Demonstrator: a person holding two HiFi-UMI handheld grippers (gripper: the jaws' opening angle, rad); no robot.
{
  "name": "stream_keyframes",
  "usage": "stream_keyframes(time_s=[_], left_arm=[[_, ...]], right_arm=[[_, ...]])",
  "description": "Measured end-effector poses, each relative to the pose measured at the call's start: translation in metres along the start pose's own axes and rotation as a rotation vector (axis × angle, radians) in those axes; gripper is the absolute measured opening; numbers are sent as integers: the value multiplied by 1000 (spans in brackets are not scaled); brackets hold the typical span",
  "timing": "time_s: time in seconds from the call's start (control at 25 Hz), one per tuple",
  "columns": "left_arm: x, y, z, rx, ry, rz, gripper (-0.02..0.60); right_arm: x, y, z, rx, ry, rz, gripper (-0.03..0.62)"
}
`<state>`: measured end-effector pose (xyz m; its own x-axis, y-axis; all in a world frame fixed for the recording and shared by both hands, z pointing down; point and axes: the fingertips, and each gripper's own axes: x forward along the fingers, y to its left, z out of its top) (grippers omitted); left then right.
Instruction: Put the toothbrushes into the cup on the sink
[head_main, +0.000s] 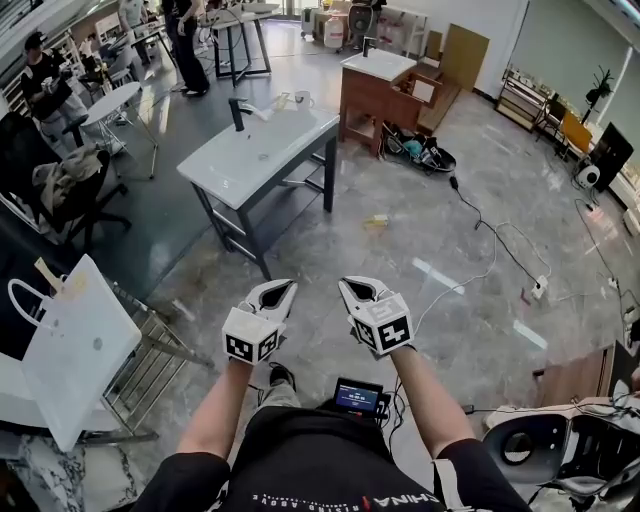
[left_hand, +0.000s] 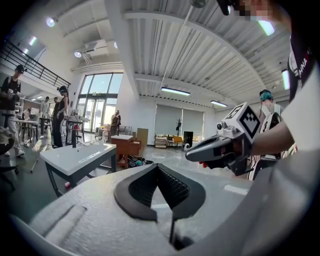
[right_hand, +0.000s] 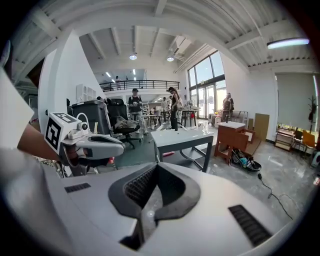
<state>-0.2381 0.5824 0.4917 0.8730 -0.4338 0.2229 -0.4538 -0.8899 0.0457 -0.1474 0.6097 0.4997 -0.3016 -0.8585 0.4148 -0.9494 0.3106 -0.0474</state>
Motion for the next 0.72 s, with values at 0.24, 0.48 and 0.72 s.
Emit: stream_keyframes(time_s=[0.24, 0.48, 0.72], left_arm=[[-7, 3, 1, -11, -7, -1, 3], [-9, 4, -8, -17, 10, -6, 3], [-8, -2, -14, -9, 34, -10, 3]], right_arm=[[-5, 1, -3, 28, -9, -2, 8], [-6, 5, -12, 68, -4, 39, 8], [-8, 7, -12, 59, 0, 52, 8]])
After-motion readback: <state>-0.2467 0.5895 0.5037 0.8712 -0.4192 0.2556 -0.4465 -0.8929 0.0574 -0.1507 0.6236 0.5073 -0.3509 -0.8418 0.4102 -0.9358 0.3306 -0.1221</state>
